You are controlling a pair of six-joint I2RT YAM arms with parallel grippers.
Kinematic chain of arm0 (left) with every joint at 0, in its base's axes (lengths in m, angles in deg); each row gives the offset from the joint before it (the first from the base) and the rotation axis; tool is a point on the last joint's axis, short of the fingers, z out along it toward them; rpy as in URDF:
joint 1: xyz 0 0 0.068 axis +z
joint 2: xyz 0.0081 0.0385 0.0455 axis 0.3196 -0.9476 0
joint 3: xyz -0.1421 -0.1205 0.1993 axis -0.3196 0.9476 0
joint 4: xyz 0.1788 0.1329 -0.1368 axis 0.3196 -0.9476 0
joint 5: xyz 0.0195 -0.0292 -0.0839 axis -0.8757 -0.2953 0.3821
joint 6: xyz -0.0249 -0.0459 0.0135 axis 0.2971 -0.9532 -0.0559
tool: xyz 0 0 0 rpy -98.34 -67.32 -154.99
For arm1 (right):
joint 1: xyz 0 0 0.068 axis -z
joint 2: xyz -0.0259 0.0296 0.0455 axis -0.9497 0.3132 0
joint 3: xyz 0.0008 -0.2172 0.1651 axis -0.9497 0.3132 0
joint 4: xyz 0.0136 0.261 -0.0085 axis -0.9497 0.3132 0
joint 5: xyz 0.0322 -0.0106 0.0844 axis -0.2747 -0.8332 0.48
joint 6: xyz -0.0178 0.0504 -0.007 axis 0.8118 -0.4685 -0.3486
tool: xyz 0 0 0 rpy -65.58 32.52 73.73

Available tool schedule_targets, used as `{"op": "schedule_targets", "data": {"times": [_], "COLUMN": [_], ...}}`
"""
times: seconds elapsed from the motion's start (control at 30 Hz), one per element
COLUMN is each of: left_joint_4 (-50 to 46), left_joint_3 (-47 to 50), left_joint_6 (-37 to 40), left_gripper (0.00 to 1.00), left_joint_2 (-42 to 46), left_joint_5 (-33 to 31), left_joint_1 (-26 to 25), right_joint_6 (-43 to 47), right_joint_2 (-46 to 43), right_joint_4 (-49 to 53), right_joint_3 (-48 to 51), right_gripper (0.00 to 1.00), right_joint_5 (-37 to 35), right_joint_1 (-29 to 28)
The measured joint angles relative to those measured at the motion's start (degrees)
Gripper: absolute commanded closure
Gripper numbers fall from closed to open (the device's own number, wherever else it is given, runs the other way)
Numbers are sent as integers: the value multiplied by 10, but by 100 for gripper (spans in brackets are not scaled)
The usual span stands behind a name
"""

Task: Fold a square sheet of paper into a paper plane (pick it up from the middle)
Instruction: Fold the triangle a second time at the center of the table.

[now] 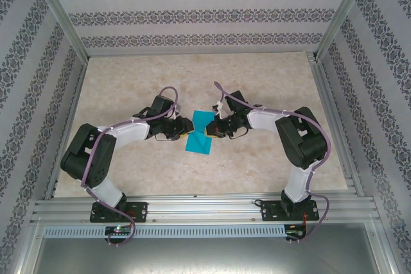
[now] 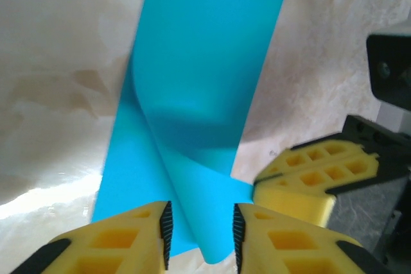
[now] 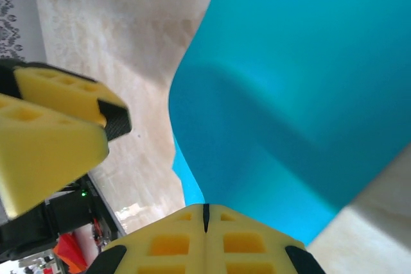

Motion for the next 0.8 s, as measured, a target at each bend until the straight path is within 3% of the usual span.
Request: {"op": "schedule_targets", "data": {"times": [0.3, 0.8], "left_joint_4": [38, 57], "left_joint_3": [-11, -28], "left_joint_6": [-15, -23], "left_gripper": [78, 82], "left_joint_2": [-39, -64], "left_joint_5": [14, 14], "left_joint_1": [-31, -45], "right_joint_6": [53, 99], "right_joint_2": [15, 41], "right_joint_4": [56, 103], "right_joint_3": [-32, -71], "right_gripper": [99, 99], "right_joint_5": [-40, -79], "right_joint_1": [5, 12]}}
